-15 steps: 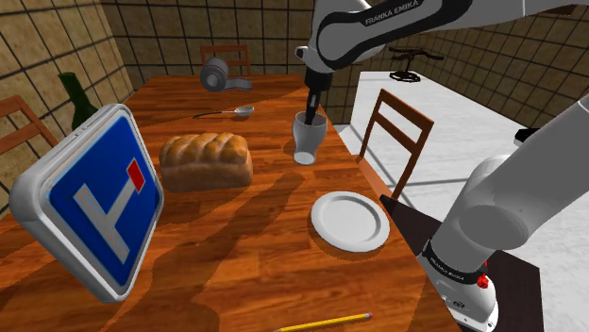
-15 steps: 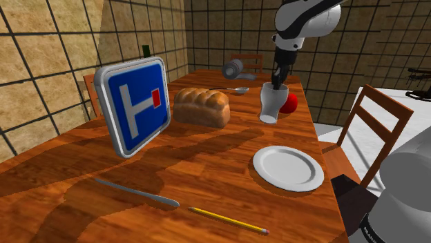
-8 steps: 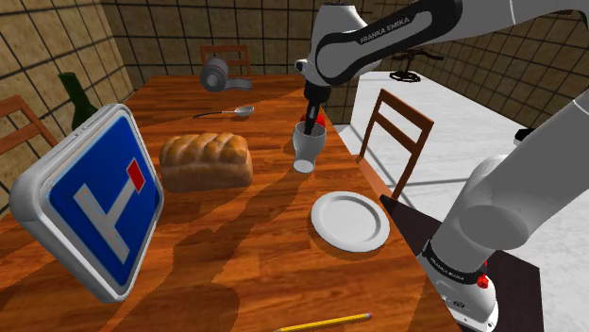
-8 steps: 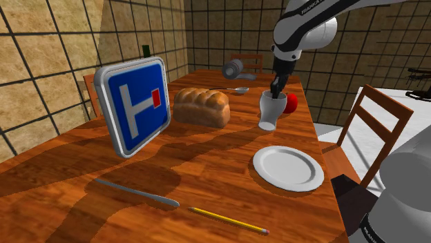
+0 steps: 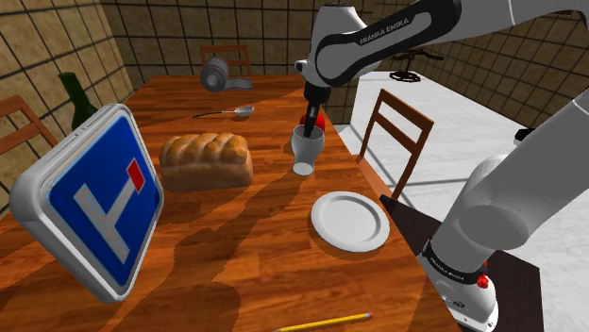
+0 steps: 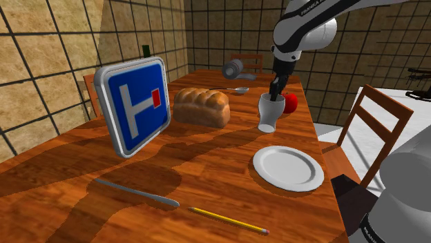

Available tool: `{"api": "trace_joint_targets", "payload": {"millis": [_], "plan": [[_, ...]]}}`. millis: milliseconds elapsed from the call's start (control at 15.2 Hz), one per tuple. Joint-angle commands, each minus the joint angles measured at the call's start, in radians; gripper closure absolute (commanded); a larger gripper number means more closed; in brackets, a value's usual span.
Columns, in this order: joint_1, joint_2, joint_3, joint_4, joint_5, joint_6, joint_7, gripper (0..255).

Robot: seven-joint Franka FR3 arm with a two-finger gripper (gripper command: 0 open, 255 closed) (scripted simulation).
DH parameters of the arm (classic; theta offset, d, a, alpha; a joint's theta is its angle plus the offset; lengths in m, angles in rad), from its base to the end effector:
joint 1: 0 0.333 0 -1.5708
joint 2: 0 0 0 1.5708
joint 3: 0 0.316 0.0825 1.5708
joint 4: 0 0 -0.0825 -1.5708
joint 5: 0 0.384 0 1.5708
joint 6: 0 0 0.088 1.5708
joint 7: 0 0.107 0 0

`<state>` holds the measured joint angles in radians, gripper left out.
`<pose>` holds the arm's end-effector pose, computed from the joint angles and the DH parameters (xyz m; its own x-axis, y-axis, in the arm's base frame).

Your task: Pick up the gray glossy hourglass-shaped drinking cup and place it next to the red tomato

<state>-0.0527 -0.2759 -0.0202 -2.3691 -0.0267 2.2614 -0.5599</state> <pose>0.4706 -0.0353 0.4486 0.8653 0.4835 0.1324 0.4730 -0.8749 0.1038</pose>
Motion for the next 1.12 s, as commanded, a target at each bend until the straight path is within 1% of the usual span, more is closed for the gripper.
{"api": "trace_joint_targets", "payload": {"millis": [0,264,528,1056], "plan": [[0.0,0.0,0.0,0.0,0.0,0.0,0.0,0],[0.0,0.0,0.0,0.0,0.0,0.0,0.0,0],[0.001,-0.064,0.002,0.068,0.001,-0.132,0.0,0],[0.001,-0.064,0.002,0.068,0.001,-0.132,0.0,0]]}}
